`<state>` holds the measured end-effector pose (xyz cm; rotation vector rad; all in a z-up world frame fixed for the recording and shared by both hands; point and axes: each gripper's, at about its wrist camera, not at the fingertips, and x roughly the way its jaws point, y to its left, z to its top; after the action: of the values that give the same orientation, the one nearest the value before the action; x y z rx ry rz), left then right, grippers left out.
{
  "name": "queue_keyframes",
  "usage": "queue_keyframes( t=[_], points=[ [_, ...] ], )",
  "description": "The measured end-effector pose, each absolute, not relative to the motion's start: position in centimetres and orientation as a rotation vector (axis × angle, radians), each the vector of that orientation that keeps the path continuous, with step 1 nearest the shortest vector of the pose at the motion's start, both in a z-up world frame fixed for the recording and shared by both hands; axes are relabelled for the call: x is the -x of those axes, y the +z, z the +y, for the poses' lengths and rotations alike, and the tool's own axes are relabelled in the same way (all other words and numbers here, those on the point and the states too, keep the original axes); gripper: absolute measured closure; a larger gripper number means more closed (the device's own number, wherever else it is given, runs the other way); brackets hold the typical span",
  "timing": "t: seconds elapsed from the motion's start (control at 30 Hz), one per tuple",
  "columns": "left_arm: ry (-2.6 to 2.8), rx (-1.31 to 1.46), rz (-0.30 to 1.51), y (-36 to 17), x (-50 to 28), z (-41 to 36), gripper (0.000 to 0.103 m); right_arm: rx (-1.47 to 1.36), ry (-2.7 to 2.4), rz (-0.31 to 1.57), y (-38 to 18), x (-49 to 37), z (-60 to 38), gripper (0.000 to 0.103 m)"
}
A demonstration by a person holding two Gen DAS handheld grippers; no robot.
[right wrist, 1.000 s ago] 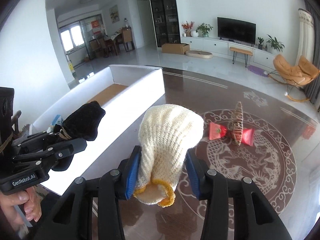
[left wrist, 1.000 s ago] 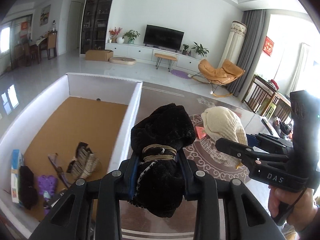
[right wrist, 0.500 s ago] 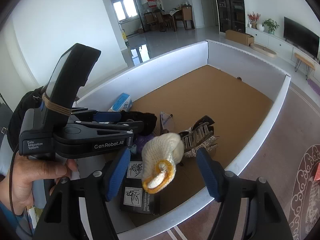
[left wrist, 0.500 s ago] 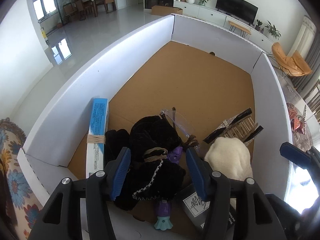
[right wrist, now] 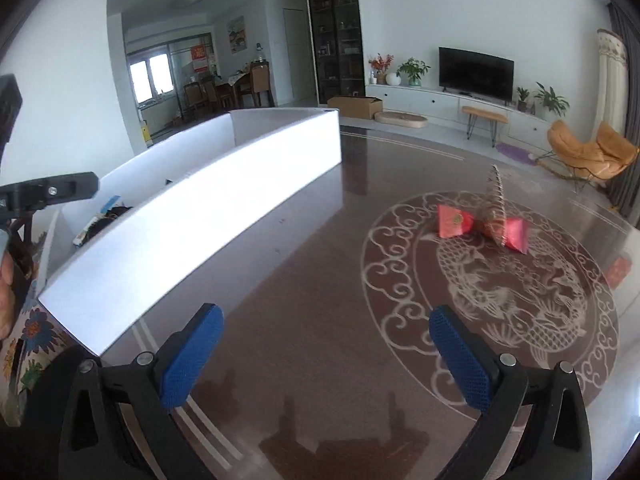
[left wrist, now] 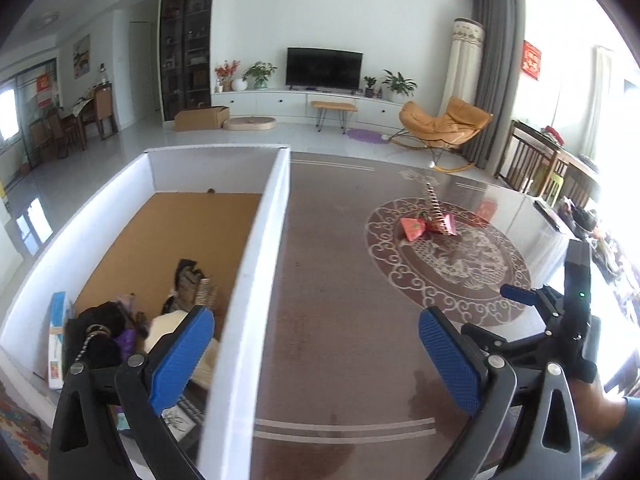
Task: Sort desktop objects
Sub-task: 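Open both tools to drop the glove and mitten into the bin, then lower the right tool onto the red snack packet and close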
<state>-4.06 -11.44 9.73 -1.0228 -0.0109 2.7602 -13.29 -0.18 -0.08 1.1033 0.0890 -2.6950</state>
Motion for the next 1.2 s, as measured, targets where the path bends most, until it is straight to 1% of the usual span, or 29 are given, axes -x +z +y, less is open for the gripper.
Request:
queue_keyframes(
  t=[0.13,0.23,0.33,0.43,0.6,0.73,0.93,1.07,1.2],
  points=[
    [2.622,1.130,0.112,5.4,5.3,-4.7,0.000,-1.308,-2.779,0.116,-2.4,13.0,7.1,0.000],
    [2.561,1.251,0.170,1.6,7.2,-1.7,0.000,-1.360,-2.809,0.102,-3.0,12.3,10.3,0.000],
    [2.561,1.303,0.225,-0.5,8.2,-0.4,0.000,-1.382,-2.810,0.044,-3.2,11.7,11.6,0.000],
    [2.583,1.318,0.258,-1.0,9.3,0.4,0.000,-1.392,-2.809,0.046,-3.3,11.7,11.5,0.000],
    [2.628,1.344,0.250,-1.5,12.1,0.2,0.000,-1.419,-2.799,0.095,-3.8,12.4,10.4,0.000],
    [2.628,1.360,0.310,-2.5,13.0,-0.1,0.000,-1.434,-2.774,0.019,-4.3,12.7,11.3,0.000],
    [2.605,1.351,0.163,-3.0,12.6,-1.8,0.000,-1.430,-2.772,0.027,-4.4,13.0,11.4,0.000],
    [2.614,1.347,0.160,-3.4,12.6,-1.7,0.000,-1.390,-2.777,0.090,-3.9,17.7,12.0,0.000],
    [2.615,1.346,0.159,-3.5,12.3,-1.8,0.000,-1.268,-2.927,-0.018,-0.4,24.9,14.4,0.000]
  ],
)
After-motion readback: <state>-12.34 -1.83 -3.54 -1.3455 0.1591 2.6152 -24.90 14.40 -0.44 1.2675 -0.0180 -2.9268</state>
